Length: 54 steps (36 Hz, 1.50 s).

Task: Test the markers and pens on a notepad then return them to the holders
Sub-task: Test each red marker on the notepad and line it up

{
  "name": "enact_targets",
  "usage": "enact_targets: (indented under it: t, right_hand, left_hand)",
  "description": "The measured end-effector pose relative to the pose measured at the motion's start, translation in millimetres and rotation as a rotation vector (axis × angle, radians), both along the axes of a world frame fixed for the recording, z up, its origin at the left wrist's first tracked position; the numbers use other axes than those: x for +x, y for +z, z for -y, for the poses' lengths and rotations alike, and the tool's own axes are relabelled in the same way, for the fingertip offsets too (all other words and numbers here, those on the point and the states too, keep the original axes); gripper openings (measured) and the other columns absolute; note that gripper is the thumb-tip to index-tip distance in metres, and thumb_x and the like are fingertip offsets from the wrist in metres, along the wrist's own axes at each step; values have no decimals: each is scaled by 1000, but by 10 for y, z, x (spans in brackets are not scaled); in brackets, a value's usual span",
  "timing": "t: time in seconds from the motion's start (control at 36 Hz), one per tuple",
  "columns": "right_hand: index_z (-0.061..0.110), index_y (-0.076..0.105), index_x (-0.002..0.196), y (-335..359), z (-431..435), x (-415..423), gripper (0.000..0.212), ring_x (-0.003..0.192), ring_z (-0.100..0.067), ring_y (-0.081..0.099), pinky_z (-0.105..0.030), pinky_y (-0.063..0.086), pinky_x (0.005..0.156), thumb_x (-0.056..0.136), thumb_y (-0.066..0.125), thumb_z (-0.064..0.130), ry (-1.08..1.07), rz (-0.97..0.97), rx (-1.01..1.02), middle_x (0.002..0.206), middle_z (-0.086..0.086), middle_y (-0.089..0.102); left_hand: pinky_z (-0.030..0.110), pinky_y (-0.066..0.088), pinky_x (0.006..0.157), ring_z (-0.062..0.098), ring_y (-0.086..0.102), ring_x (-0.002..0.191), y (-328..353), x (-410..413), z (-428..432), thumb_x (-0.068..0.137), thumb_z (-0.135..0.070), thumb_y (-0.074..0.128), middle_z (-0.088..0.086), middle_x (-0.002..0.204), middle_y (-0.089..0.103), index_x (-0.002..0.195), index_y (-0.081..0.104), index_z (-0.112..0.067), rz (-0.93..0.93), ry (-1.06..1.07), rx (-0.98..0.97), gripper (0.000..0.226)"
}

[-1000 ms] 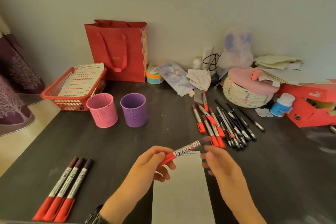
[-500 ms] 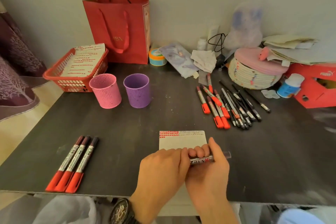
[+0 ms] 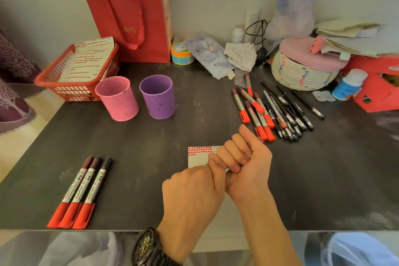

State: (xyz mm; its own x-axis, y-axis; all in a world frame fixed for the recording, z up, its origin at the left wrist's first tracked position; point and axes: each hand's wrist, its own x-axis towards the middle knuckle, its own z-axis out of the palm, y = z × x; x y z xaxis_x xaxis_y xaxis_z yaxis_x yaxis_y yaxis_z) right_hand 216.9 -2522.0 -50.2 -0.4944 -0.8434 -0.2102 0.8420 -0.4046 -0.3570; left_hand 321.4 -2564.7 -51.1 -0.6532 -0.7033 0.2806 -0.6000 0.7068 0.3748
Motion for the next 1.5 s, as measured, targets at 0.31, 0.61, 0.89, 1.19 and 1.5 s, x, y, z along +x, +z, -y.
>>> enact_targets:
  t: [0.31, 0.61, 0.89, 1.19, 1.5]
  right_hand:
    - [19, 51, 58, -82, 14, -875, 52, 52, -10, 51, -24, 46, 60, 99, 48, 51, -130, -133, 177, 54, 5, 50]
    - [17, 78, 92, -203, 254, -411, 63, 64, -21, 70, -30, 57, 56, 88, 49, 73, 14, -636, 594, 86, -14, 76]
    - [22, 55, 61, -475, 425, -264, 34, 45, -8, 55, -25, 46, 52, 84, 73, 39, -186, -1132, 834, 50, -2, 60]
    - [18, 56, 61, -564, 436, -217, 28, 44, -3, 59, -13, 45, 50, 86, 70, 19, -253, -1275, 904, 49, -2, 61]
    - [20, 60, 63, -550, 459, -200, 26, 48, -3, 62, -10, 47, 51, 87, 71, 20, -256, -1335, 934, 51, 3, 63]
  left_hand:
    - [33, 45, 62, 13, 55, 57, -269, 354, 651, 91, -70, 12, -15, 57, 59, 56, 50, -20, -177, 126, 446, 72]
    - [17, 33, 90, -6, 45, 112, -576, 162, 1006, 79, -57, 60, -33, 120, 59, 75, 37, -36, -60, -260, 274, 31]
    - [12, 30, 86, -16, 30, 106, -627, 137, 1019, 80, -62, 54, -56, 105, 36, 92, 52, -42, -32, -205, 287, 23]
    - [24, 39, 97, 0, 48, 119, -596, 127, 1018, 81, -58, 66, -28, 123, 56, 85, 34, -63, -52, -171, 350, 33]
    - [16, 29, 87, -1, 49, 113, -627, 128, 1031, 79, -59, 66, -29, 117, 58, 89, 30, -70, -51, -157, 336, 39]
